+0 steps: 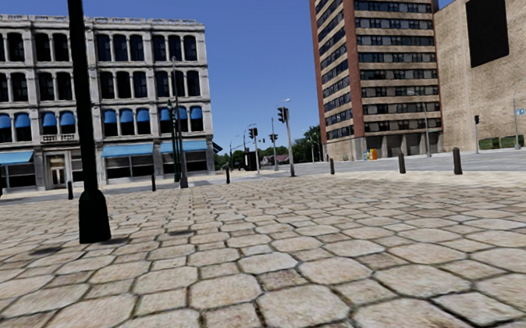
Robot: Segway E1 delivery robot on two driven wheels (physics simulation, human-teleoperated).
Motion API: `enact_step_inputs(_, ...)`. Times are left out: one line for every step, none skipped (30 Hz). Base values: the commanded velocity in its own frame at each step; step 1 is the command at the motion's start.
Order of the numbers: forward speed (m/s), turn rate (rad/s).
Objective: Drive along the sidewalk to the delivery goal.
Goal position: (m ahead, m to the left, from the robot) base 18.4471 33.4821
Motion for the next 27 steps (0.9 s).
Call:
enact_step_inputs(2.00,0.00)
enact_step_inputs(2.00,0.00)
enact_step_inputs(2.00,0.00)
enact_step_inputs(2.00,0.00)
enact_step_inputs(2.00,0.00)
enact_step_inputs(2.00,0.00)
enact_step_inputs(2.00,0.00)
enact_step_inputs(2.00,0.00)
enact_step_inputs(2.00,0.00)
enact_step_inputs(2.00,0.00)
enact_step_inputs(2.00,0.00)
enact_step_inputs(2.00,0.00)
enact_step_inputs(2.00,0.00)
enact_step_inputs(2.00,0.00)
enact_step_inputs(2.00,0.00)
enact_step_inputs(2.00,0.00)
enact_step_inputs(2.00,0.00)
enact_step_inputs(2.00,0.00)
enact_step_inputs(2.00,0.00)
enact_step_inputs(2.00,0.00)
enact_step_inputs(2.00,0.00)
enact_step_inputs(2.00,0.00)
enact_step_inputs(2.00,0.00)
enact_step_inputs(2.00,0.00)
enact_step_inputs(2.00,0.00)
enact_step_inputs(2.00,0.00)
enact_step_inputs(2.00,0.00)
